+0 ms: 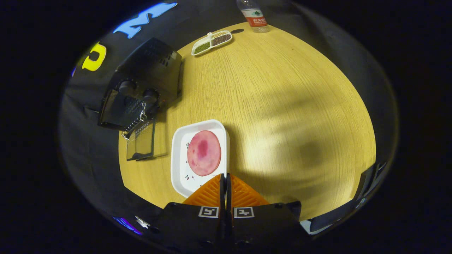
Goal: Open the toaster oven, put the food inside, and close the toaster oven door.
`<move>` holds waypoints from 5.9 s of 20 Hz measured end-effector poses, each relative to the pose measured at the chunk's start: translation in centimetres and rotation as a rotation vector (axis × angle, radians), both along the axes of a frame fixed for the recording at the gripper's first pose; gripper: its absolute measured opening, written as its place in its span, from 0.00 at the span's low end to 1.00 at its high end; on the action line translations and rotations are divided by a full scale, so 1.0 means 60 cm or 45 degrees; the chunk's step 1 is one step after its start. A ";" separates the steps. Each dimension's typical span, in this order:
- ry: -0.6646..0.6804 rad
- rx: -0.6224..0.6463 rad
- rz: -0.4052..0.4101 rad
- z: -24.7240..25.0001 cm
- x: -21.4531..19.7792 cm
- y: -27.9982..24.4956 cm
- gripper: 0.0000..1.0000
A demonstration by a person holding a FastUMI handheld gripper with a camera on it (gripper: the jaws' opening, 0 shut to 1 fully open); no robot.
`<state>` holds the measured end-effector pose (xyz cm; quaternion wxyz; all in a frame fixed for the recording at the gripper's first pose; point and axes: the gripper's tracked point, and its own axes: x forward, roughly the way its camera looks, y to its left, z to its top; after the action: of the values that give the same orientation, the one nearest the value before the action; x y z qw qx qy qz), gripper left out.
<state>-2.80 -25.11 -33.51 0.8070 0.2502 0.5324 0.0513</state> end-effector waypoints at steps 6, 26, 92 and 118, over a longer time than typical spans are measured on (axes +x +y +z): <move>-0.039 0.219 -0.218 0.046 -0.061 0.056 0.02; -0.240 0.407 -0.293 0.171 -0.107 0.304 0.02; -0.336 0.370 -0.249 0.073 0.078 0.575 0.98; -0.236 -0.647 0.214 -0.057 0.073 0.479 0.99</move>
<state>1.61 3.62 -36.94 0.8820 -0.0109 0.4710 0.0057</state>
